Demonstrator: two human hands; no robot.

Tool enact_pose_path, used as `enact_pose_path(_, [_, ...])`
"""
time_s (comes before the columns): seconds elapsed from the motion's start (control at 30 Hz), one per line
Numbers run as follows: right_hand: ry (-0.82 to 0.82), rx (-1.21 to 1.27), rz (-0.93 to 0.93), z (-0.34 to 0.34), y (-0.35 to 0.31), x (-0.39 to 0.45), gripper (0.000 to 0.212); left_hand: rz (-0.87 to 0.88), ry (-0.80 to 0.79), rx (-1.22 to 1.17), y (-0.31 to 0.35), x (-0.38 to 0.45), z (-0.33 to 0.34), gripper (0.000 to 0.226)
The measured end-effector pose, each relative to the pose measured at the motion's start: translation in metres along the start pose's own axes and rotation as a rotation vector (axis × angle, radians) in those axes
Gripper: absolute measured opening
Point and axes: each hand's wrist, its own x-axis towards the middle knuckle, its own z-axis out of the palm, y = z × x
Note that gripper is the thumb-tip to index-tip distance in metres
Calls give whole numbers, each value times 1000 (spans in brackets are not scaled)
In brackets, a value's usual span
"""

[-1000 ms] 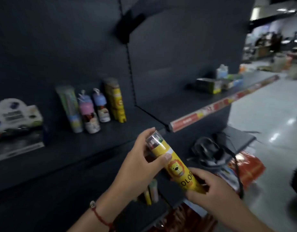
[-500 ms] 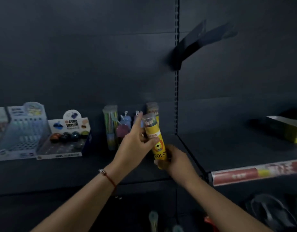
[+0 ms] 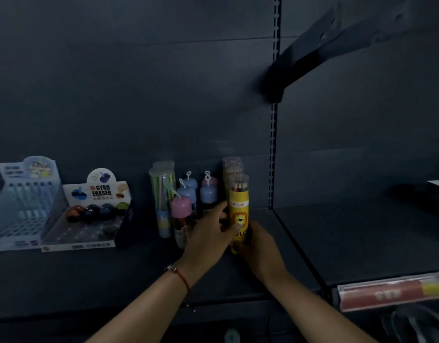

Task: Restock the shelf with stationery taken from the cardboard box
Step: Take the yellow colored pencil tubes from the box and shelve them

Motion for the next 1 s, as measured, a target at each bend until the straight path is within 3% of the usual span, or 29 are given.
enact_pose_path(0.33, [23,-30,-61,-3,-4,-9,43,12,-71,94,-10,-27,-9,49])
enact_pose_path(0.43, [55,-30,-73,-10,-11,-34,45,71,-124,128,-11,-48,-19,43])
enact_pose_path(0.53, [103,-192,-118,-21,-14,-82,40,185,-189,98,-11,-81,-29,38])
enact_pose_path(0.77, [73,-513,0,-28,-6,-267,49,577,-603,90,-42,-171,-56,41])
enact_pose_path(1.0, [224,-541,461,68,-17,-488,58,760,-1129,58,-67,-276,-17,51])
